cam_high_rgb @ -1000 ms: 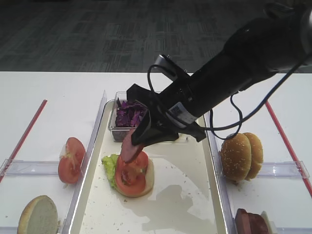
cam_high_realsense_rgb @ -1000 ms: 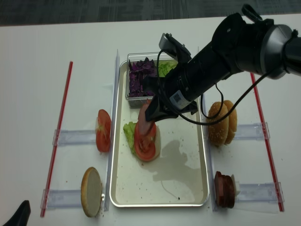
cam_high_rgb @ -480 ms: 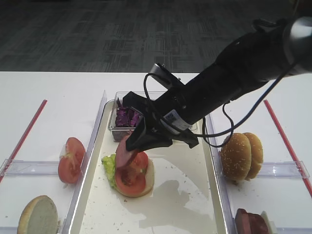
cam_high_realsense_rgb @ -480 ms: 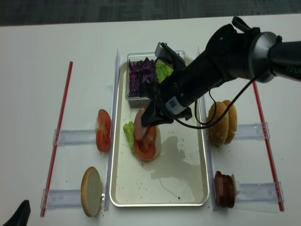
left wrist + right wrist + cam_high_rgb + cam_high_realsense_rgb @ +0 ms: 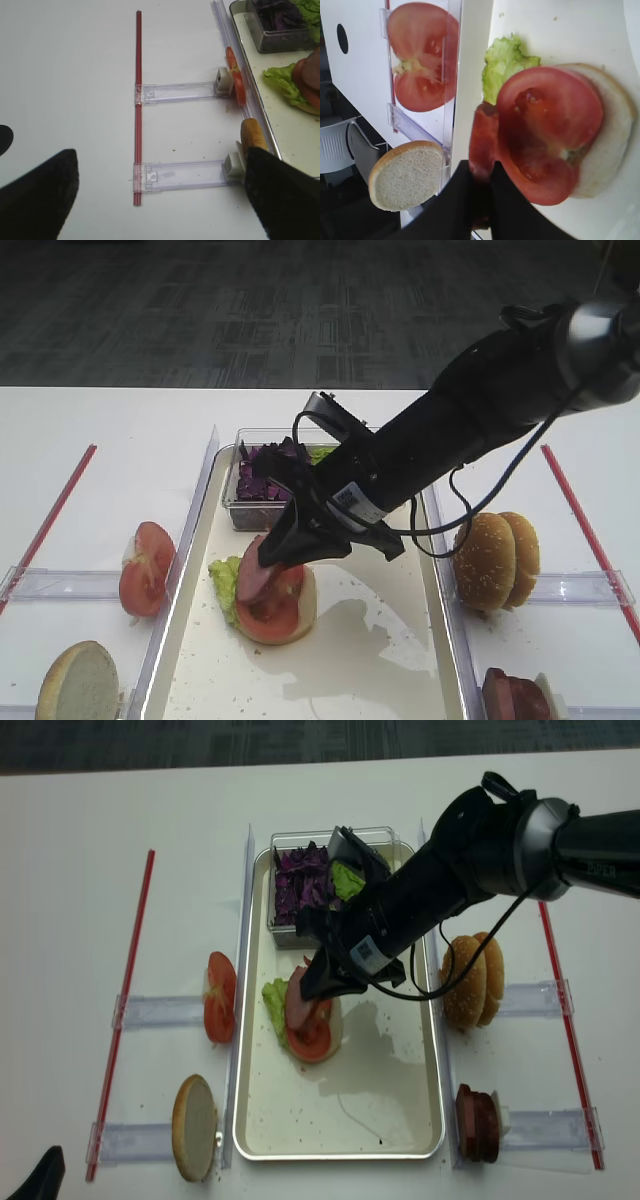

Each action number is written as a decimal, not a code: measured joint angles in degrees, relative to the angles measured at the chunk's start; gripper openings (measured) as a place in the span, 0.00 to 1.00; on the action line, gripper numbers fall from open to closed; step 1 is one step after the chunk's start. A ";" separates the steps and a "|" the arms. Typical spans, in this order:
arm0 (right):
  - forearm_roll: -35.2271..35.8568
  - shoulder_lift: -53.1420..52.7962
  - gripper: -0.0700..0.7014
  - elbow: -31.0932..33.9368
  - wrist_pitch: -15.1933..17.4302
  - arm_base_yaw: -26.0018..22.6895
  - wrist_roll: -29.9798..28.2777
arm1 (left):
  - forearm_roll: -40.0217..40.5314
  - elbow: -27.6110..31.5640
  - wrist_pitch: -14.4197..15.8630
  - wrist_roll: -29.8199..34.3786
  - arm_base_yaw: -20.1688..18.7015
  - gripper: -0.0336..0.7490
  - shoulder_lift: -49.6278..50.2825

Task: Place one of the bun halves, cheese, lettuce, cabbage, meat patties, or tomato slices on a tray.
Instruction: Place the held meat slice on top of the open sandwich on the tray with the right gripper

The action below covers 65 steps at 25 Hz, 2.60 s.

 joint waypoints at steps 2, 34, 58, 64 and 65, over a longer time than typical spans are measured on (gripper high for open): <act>0.23 0.51 0.22 0.01 0.21 0.00 -0.13 | 0.00 0.00 0.00 0.00 0.00 0.83 0.00; -0.15 0.60 0.49 0.01 0.83 0.00 -0.66 | 0.00 0.00 0.00 0.00 0.00 0.83 0.00; -4.16 0.04 0.49 0.01 2.31 -4.72 -0.02 | 0.00 0.00 0.00 0.00 0.00 0.83 0.00; -4.50 -0.22 0.49 0.01 2.59 -4.72 0.03 | 0.00 0.00 0.00 0.00 0.00 0.83 0.00; -4.62 -0.67 0.49 0.01 2.59 -4.72 0.03 | 0.00 0.00 0.00 0.00 0.00 0.83 0.00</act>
